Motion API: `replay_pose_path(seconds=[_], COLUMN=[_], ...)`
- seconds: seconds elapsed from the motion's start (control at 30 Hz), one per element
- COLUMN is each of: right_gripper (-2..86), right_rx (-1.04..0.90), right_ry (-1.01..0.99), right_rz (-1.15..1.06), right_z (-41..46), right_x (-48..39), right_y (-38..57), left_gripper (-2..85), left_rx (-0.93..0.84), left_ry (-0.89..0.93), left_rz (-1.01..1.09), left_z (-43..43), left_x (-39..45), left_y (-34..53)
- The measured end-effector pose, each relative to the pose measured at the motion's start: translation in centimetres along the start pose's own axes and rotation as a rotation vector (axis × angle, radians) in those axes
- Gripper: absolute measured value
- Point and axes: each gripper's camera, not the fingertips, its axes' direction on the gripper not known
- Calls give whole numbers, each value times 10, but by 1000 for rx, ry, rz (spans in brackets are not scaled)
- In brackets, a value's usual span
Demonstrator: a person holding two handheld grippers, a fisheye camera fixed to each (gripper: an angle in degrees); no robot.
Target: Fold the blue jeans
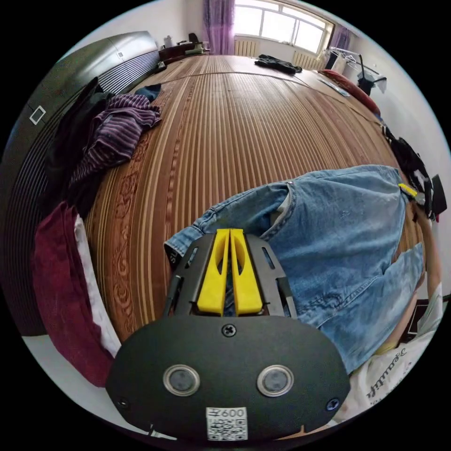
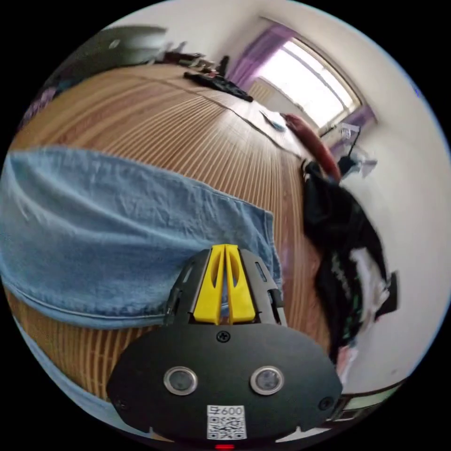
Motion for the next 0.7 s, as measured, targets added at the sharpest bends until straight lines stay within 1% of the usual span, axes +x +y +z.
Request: replay_pose_path(seconds=[0.07,0.13,0.2,0.27,0.3,0.37,0.43,0.47,0.5,0.53,0.57,0.6,0.63,0.67,0.7], right_gripper=[-8,-8,-8,-8,-8,-8,-8,-8,-8,-8,-8,-8,-8,-8,-8], right_rx=[16,61,80,82,118,182,219,225,240,273,287,295,308,321,357], right_ry=[23,-58,-104,-20,31,-38,-207,-236,-276,-304,-312,-321,-338,-357,-394], right_rz=[67,206,233,252,256,197,141,135,138,121,118,139,186,205,219], right_z=[7,9,5,-10,-27,-63,-116,-130,-158,-187,-200,-224,-242,-251,-267], right_x=[-4,13,26,37,43,50,56,56,53,47,42,32,19,12,-6], right_y=[-2,8,15,31,48,85,157,177,220,264,285,321,349,361,379], left_gripper=[4,4,4,4,4,4,4,4,4,3,3,3,3,3,3], left_rx=[26,58,57,62,54,116,297,326,406,565,653,795,842,841,801], left_ry=[-26,-110,-186,-224,-224,-207,-90,-65,-49,-54,-55,-63,-51,-33,7], left_rz=[-18,-8,28,44,71,90,124,131,138,153,167,246,308,322,387], left_z=[17,37,49,56,57,48,23,15,-3,-23,-31,-38,-37,-33,-19], left_x=[-5,-2,3,3,1,0,5,9,20,38,50,76,99,111,138], left_y=[-13,-16,-11,-2,7,33,94,112,156,212,243,300,343,359,383])
